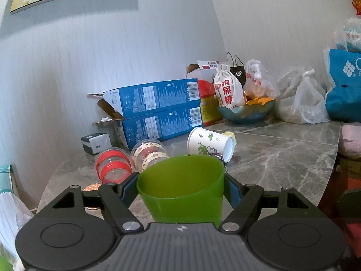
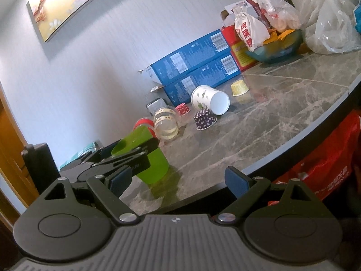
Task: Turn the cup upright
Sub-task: 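Rotate the green cup with the left tool until its rim faces up, then lower the green cup base-down onto the table and open the left tool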
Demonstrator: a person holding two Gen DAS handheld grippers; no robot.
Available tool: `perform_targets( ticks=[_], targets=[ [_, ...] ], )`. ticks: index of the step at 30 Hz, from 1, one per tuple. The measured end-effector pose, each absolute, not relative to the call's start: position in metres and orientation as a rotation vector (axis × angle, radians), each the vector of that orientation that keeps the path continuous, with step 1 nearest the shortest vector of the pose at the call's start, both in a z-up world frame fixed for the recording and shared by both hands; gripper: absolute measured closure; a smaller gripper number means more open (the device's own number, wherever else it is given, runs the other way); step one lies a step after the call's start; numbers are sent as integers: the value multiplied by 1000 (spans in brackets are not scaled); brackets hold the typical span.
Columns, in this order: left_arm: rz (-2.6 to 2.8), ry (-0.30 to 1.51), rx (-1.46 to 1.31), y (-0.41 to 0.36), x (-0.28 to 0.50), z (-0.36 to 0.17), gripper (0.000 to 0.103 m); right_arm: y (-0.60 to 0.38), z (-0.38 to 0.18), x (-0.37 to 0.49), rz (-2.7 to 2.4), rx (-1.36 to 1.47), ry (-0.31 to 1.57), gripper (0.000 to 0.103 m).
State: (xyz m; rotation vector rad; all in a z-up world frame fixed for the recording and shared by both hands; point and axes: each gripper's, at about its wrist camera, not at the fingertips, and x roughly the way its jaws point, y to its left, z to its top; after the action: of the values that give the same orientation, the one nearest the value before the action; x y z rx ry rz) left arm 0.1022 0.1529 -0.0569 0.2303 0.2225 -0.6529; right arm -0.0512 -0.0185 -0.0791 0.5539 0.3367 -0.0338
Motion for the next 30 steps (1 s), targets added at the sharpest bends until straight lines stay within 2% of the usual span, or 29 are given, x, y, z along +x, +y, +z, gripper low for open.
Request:
perform_targets(
  ticks=[9, 11, 14, 19, 23, 26, 30],
  targets=[
    [-652, 210, 257, 150, 100, -58, 22, -18, -79, -57, -39, 561, 326, 12],
    [-661, 204, 253, 152, 100, -59, 19, -17, -79, -58, -39, 561, 324, 12],
    [-680, 214, 222, 154, 103, -60, 7, -15, -80, -59, -35, 565, 319, 12],
    [-694, 234, 201, 161, 107, -64, 2, -14, -81, -62, -34, 573, 315, 11],
    [-713, 255, 179, 182, 97, -69, 2, -11, -79, -66, -39, 566, 294, 8],
    [-707, 255, 143, 211, 81, -66, 2, -4, -74, -71, -62, 527, 265, 1],
    [-693, 275, 34, 252, 78, -37, 0, 8, -55, -75, -124, 412, 230, 1]
  ],
)
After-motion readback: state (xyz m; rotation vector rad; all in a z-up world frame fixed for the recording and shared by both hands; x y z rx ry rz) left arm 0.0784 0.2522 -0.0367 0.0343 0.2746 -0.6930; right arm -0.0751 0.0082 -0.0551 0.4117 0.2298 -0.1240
